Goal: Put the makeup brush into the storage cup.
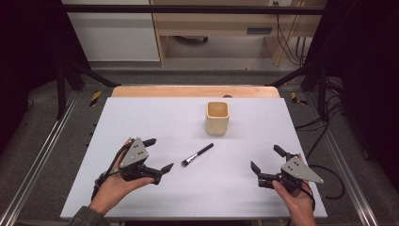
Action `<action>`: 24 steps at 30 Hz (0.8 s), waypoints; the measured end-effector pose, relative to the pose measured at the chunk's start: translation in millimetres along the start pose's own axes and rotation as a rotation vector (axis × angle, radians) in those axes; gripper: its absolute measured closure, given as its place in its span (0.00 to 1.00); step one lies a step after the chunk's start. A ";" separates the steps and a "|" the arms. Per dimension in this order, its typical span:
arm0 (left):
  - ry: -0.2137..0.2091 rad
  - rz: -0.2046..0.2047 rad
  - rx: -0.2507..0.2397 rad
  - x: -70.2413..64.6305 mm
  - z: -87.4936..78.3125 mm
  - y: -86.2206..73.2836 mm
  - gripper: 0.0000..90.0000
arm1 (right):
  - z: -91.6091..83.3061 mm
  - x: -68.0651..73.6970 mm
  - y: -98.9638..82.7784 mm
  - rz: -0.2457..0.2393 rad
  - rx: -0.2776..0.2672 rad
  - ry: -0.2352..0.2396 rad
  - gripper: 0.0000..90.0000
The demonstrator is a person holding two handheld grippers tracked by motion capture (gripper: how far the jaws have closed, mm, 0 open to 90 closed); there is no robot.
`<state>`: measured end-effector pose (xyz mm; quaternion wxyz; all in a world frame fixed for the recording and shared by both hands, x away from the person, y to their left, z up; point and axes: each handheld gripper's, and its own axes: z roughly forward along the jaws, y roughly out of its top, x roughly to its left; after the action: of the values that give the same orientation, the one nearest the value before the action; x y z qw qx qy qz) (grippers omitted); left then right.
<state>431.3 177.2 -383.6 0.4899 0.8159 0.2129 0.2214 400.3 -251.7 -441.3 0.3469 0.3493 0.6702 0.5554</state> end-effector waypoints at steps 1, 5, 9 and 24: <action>-0.011 0.010 0.006 -2.2 3.9 5.4 0.03 | -0.5 -0.1 0.1 0.005 -0.001 -0.001 0.03; -0.046 0.027 0.033 -9.6 18.0 23.6 0.04 | -1.0 -0.2 0.8 0.006 -0.005 0.000 0.03; -0.065 0.045 0.088 -14.1 29.9 33.2 0.04 | -1.0 0.3 1.0 0.009 -0.008 0.000 0.03; -0.082 0.084 0.190 -26.8 65.5 55.2 0.04 | 1.1 -0.7 0.4 0.018 -0.007 0.000 0.03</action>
<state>454.1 92.2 -366.0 0.4090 0.8753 0.1781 0.1870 401.6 -251.7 -441.0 0.3430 0.3542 0.6652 0.5607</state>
